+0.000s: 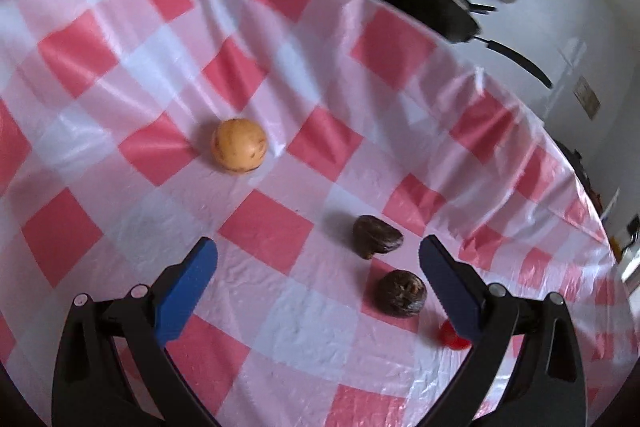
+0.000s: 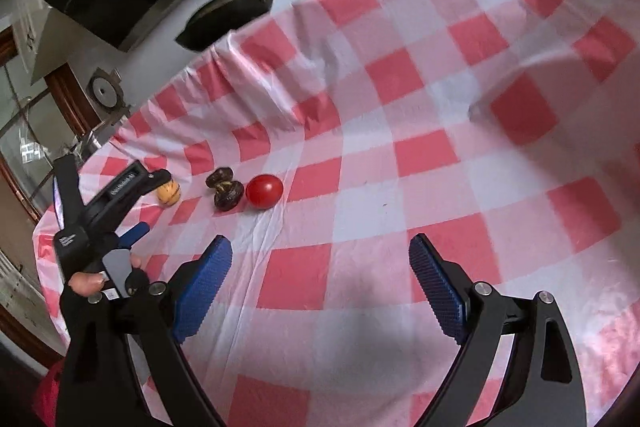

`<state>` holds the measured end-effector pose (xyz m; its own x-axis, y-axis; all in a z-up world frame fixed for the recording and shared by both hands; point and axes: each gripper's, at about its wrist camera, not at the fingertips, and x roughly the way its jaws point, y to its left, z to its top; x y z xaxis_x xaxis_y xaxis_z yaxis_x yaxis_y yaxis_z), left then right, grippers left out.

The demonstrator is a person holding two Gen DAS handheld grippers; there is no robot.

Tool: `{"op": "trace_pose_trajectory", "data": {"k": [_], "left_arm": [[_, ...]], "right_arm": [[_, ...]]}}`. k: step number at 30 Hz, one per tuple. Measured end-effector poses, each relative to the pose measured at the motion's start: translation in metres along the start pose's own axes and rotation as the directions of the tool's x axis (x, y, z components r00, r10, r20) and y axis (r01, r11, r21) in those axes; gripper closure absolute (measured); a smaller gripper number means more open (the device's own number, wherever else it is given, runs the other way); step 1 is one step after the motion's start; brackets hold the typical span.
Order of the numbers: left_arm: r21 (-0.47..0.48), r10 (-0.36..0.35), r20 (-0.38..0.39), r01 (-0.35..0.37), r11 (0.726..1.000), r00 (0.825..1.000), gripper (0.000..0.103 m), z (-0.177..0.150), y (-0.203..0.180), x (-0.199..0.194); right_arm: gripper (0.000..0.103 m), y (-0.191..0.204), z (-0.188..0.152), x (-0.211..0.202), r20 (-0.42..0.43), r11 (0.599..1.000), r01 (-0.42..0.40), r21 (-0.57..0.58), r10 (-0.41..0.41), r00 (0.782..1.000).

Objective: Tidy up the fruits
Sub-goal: 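Grasp the red tomato with the right tool while the left tool grasps a dark dried fruit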

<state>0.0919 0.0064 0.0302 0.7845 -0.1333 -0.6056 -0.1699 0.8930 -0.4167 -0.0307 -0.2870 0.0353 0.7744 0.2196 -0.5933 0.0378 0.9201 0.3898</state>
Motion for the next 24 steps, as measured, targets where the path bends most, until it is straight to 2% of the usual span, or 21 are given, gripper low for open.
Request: {"op": "trace_pose_trajectory", "data": {"k": [2,6,8,12,14,16,19,20,22,24], "left_arm": [[-0.008,0.002,-0.038,-0.002,1.000,0.999,0.002,0.000,0.003,0.006],[0.011,0.012,-0.057,-0.011,1.000,0.998,0.002,-0.002,0.004,0.007],[0.020,0.010,-0.080,-0.008,1.000,0.997,0.002,-0.002,0.004,0.009],[0.030,0.028,-0.095,-0.025,0.999,0.995,0.002,-0.003,0.005,0.011],[0.031,0.037,-0.099,-0.034,0.999,0.994,0.002,-0.003,0.006,0.012],[0.031,0.042,-0.102,-0.039,0.999,0.994,0.002,-0.003,0.006,0.013],[0.031,0.046,-0.103,-0.043,0.999,0.994,0.002,-0.003,0.007,0.013],[0.032,0.046,-0.105,-0.043,0.999,0.993,0.002,-0.004,0.007,0.013],[0.040,0.047,-0.109,-0.043,0.998,0.993,0.002,-0.004,0.007,0.013],[0.058,0.049,-0.112,-0.043,0.997,0.992,0.002,-0.005,0.004,0.014]], "right_arm": [[0.015,0.013,0.007,0.015,-0.019,0.999,0.029,-0.037,-0.029,0.999],[0.015,0.045,0.022,0.055,-0.055,0.984,0.096,-0.149,-0.105,0.993],[0.016,0.057,0.029,0.084,-0.113,0.972,0.126,-0.199,-0.151,0.982],[0.021,0.071,0.039,0.109,-0.123,0.957,0.145,-0.251,-0.180,0.976],[0.025,0.079,0.042,0.122,-0.144,0.950,0.137,-0.280,-0.183,0.973],[0.035,0.084,0.042,0.131,-0.160,0.943,0.139,-0.302,-0.194,0.968],[0.045,0.090,0.040,0.139,-0.176,0.930,0.161,-0.331,-0.228,0.958],[0.046,0.089,0.039,0.139,-0.181,0.930,0.161,-0.330,-0.230,0.956],[0.061,0.085,0.039,0.137,-0.183,0.937,0.157,-0.311,-0.222,0.958],[0.065,0.080,0.040,0.135,-0.185,0.948,0.145,-0.283,-0.202,0.962]]}}
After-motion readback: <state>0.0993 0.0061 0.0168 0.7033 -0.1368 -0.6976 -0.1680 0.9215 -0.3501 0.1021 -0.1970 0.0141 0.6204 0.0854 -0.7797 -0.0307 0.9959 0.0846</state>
